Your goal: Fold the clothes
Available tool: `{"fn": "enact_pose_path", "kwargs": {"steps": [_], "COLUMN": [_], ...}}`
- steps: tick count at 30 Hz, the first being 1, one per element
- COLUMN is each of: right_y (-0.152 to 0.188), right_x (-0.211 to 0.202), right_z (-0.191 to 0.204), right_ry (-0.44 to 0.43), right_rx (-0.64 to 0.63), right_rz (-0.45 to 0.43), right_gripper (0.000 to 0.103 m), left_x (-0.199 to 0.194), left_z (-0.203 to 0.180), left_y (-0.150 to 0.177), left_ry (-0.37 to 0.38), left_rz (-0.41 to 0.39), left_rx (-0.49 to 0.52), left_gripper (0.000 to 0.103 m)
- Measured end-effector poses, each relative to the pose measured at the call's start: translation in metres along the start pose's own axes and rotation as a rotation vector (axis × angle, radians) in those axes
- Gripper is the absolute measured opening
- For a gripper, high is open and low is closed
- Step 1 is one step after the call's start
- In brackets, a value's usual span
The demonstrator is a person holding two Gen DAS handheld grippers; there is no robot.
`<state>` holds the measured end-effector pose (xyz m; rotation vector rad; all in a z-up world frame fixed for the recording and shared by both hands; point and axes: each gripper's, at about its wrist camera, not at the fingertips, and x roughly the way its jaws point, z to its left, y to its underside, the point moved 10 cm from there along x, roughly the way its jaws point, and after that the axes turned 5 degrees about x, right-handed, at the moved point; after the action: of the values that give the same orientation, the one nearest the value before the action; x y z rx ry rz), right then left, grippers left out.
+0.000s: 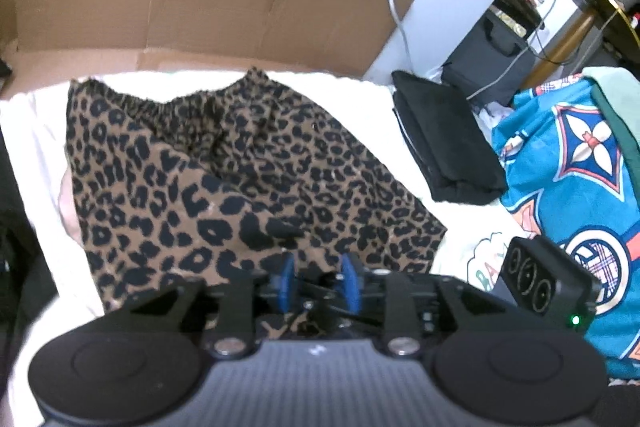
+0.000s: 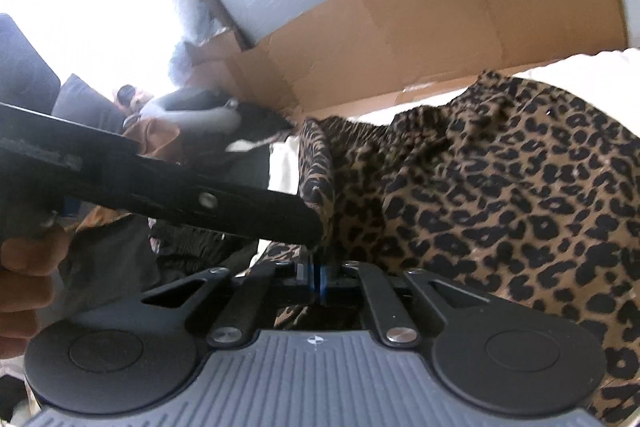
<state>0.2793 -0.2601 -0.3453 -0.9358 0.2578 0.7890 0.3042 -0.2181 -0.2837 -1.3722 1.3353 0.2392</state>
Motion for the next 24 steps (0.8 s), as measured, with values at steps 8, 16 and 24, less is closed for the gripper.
{"fn": "enact_pose_path", "kwargs": {"steps": [8, 16, 24], "right_y": [-0.009, -0.022, -0.029], "right_x": [-0.010, -0.026, -0.035], "right_z": [-0.019, -0.048, -0.084], "right_ry": [0.029, 0.065, 0.115], "right_rx": [0.028, 0.077, 0.156], "right_rz": [-0.003, -0.015, -0.025], "right_gripper": [0.001, 0.001, 0.001], "left_x": [-0.006, -0.005, -0.003], "left_z": [0.035, 0.074, 0.095], "left_y": [0.004, 0.016, 0.031], "left_ry": [-0.086, -0.153, -0.197], "left_rz": [-0.006, 0.007, 0.029], "left_rx": [-0.052, -0.106, -0.132], "left_gripper": [0.042, 0.046, 0.048]}}
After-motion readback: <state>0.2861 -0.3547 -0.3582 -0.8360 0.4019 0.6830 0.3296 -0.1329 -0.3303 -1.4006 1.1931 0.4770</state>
